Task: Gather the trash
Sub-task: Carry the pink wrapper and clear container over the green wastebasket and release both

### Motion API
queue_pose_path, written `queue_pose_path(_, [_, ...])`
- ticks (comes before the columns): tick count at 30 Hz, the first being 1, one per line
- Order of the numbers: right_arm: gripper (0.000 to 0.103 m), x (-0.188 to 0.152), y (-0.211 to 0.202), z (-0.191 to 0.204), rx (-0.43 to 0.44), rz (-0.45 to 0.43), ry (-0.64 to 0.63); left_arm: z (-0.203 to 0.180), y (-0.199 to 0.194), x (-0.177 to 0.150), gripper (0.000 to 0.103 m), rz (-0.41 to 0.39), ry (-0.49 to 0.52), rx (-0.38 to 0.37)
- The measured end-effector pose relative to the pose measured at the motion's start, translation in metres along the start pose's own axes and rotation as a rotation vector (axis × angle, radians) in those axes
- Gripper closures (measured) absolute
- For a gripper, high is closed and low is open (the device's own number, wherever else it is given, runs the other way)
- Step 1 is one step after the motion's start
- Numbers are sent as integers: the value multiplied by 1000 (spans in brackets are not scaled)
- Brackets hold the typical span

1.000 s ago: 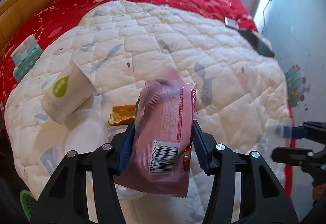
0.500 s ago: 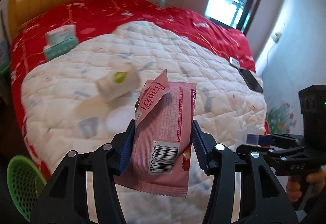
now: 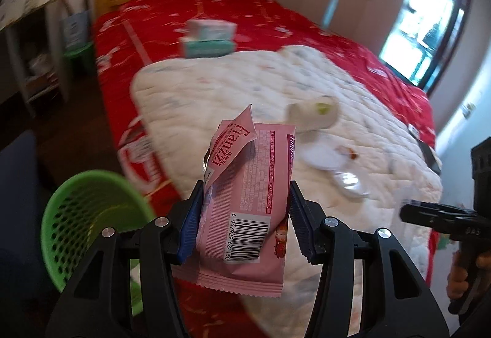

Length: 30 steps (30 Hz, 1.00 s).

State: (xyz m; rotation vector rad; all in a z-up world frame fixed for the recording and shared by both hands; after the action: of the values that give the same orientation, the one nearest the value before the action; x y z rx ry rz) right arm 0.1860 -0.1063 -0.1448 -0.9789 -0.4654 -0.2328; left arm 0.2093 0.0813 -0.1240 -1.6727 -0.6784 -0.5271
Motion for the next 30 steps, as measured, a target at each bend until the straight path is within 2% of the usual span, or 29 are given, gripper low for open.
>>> queue_pose_path(5, [42, -1, 18, 31, 29, 28, -37, 56, -4, -13, 50, 17, -52, 100])
queue_pose_path(10, [42, 0, 32, 57, 48, 46, -77, 102, -6, -27, 50, 35, -119, 161])
queue_pose_path(13, [42, 0, 40, 70, 59, 59, -94, 129, -5, -37, 46, 53, -174, 192])
queue_pose_path(15, [42, -1, 46, 80, 68, 68, -106, 138, -5, -42, 46, 58, -193, 203])
queue_pose_path(18, [42, -3, 52, 90, 76, 77, -120, 152, -4, -49, 34, 67, -224, 220])
queue_pose_path(20, [42, -4, 57, 98, 83, 85, -130, 162, -5, -53, 34, 64, -246, 227])
queue_pose_path(22, [42, -5, 61, 105, 89, 92, -140, 166, -5, -56, 29, 66, -262, 230])
queue_pose_path(30, [42, -6, 76, 130, 112, 110, -176, 182, -20, -69, 25, 48, -310, 241])
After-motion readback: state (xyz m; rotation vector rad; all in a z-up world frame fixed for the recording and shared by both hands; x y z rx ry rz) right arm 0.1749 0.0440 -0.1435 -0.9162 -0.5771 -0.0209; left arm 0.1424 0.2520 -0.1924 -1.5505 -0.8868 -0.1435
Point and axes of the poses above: each gripper's, at about its wrist camera, not at the fingertips, and y roughly the way its jaws point, z to its left, x to its top, the point moved 9 cm from there along y, roughly the way its jaws point, and after that the axes turned 1 degree about x, right-handed, at the moved point
